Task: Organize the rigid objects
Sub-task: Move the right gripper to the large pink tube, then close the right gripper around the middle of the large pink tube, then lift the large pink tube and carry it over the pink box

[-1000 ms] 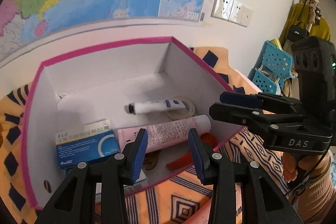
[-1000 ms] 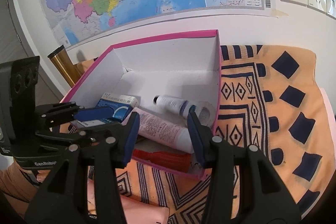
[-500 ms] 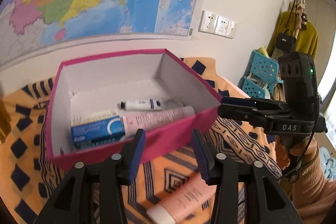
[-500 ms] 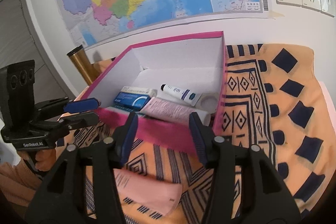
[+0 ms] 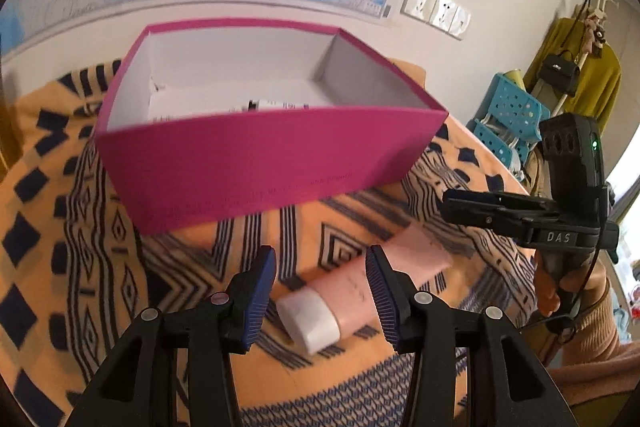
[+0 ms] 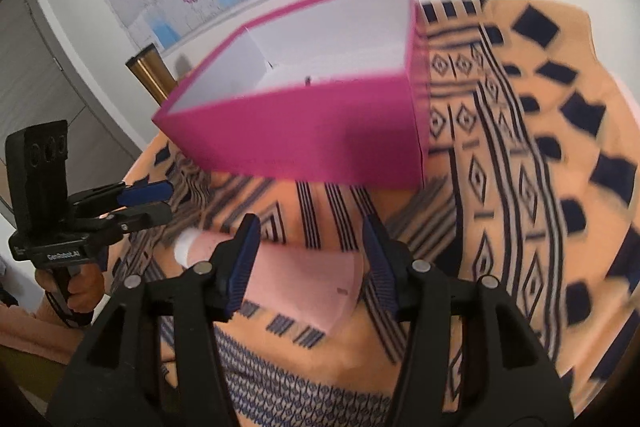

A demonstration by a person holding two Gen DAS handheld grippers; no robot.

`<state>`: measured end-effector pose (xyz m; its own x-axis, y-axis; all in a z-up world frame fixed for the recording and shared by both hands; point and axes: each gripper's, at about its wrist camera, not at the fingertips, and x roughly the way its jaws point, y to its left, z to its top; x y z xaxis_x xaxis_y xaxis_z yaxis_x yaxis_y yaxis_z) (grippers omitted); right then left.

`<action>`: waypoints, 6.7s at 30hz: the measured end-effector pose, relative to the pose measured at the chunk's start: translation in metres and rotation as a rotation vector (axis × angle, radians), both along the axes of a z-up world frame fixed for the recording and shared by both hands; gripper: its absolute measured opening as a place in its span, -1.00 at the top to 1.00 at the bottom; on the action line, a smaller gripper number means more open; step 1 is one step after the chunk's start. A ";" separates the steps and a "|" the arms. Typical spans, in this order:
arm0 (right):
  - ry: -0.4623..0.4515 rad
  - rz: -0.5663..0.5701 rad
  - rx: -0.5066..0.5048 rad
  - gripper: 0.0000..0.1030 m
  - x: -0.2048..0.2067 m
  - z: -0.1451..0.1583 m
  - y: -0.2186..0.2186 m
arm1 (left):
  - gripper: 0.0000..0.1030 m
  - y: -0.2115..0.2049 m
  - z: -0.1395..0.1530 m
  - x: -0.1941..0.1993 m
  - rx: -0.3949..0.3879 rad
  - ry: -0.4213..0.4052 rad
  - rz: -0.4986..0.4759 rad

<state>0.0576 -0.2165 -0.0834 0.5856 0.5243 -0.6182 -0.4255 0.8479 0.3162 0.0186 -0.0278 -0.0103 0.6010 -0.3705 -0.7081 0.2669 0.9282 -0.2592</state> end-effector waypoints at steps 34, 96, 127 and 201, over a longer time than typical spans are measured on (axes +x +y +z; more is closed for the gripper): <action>0.092 -0.025 0.006 -0.09 -0.009 -0.037 0.005 | 0.08 -0.008 -0.030 -0.018 -0.008 0.101 0.006; -0.091 -0.066 -0.006 -0.05 -0.036 0.010 0.004 | 0.08 -0.017 0.017 -0.028 0.012 -0.045 0.012; -0.170 -0.057 -0.013 -0.05 -0.031 0.036 0.006 | 0.08 -0.016 0.038 -0.021 0.017 -0.110 0.023; -0.239 -0.043 -0.026 -0.05 -0.006 0.059 0.002 | 0.08 -0.016 0.057 0.003 0.037 -0.183 0.034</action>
<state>0.0515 -0.2143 -0.0247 0.7380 0.4818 -0.4725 -0.4491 0.8733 0.1890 0.0219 -0.0441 0.0466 0.7327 -0.3240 -0.5984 0.2752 0.9453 -0.1749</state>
